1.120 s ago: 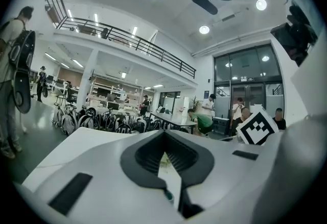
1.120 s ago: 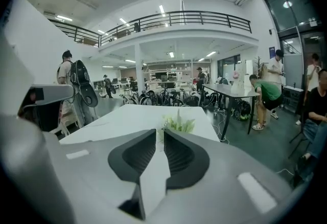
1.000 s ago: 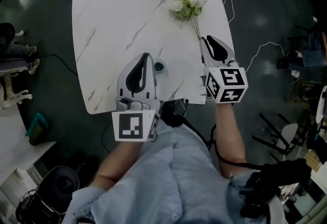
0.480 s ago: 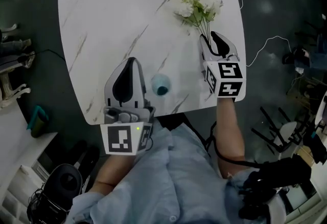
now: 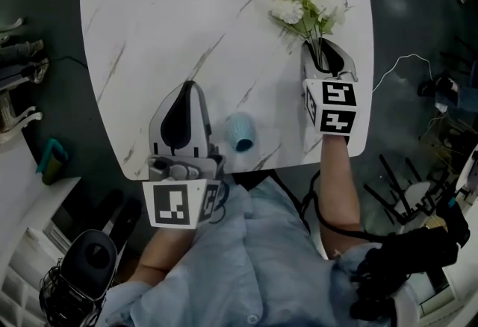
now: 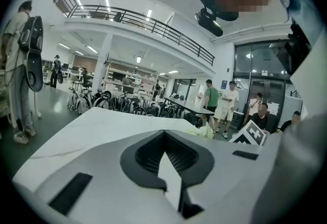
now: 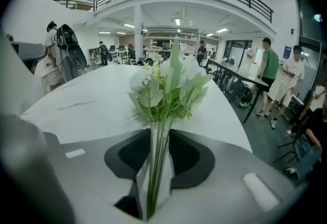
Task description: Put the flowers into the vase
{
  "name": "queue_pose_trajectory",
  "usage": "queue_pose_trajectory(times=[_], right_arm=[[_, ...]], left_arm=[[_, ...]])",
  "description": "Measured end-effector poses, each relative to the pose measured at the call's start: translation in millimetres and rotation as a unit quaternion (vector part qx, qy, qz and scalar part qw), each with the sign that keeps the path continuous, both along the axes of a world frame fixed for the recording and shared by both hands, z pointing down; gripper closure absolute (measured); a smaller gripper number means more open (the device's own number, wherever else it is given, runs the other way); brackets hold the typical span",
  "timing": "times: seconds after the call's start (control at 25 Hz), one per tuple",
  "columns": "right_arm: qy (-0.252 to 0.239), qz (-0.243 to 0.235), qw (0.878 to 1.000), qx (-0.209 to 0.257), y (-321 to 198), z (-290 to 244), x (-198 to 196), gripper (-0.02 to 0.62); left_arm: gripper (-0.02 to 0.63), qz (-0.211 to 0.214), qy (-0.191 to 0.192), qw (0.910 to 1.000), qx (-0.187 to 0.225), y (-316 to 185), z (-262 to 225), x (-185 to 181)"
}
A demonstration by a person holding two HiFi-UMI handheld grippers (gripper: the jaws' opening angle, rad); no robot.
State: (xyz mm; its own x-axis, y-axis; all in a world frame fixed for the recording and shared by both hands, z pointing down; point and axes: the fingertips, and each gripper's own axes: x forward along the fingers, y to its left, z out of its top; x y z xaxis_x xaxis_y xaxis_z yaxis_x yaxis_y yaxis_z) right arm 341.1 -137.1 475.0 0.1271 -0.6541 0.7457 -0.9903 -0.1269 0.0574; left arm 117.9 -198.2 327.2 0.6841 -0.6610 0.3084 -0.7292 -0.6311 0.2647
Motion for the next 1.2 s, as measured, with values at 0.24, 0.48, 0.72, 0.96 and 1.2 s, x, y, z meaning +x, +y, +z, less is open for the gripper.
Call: queue_pose_trajectory(times=[0.24,0.48,0.72,0.96,1.2], right_arm=[[-0.001,0.003,1.0,0.015,-3.9,-6.5,0.5,0.577],[-0.034,0.001,0.998,0.052,-7.6,-21.0,-5.6,0.586],[-0.076,-0.008,0.992,0.104,-2.4,-60.3,-26.1,0.586],[-0.148,-0.035,0.973,0.171,3.4,-116.7,-59.5,0.587],[-0.191,-0.085,0.951,0.227,4.2,-169.1,-109.1,0.587]], left_arm=[[0.601,-0.009,0.005,0.9999,0.005,1.4,-4.1,-6.5],[0.601,-0.019,-0.006,0.9998,0.003,8.2,0.8,-17.9],[0.601,-0.028,-0.002,0.9996,0.012,30.3,-6.0,-32.7],[0.601,-0.04,0.009,0.9989,0.022,61.7,-16.5,-48.3],[0.601,-0.069,0.03,0.9965,0.035,88.9,-33.4,-77.6]])
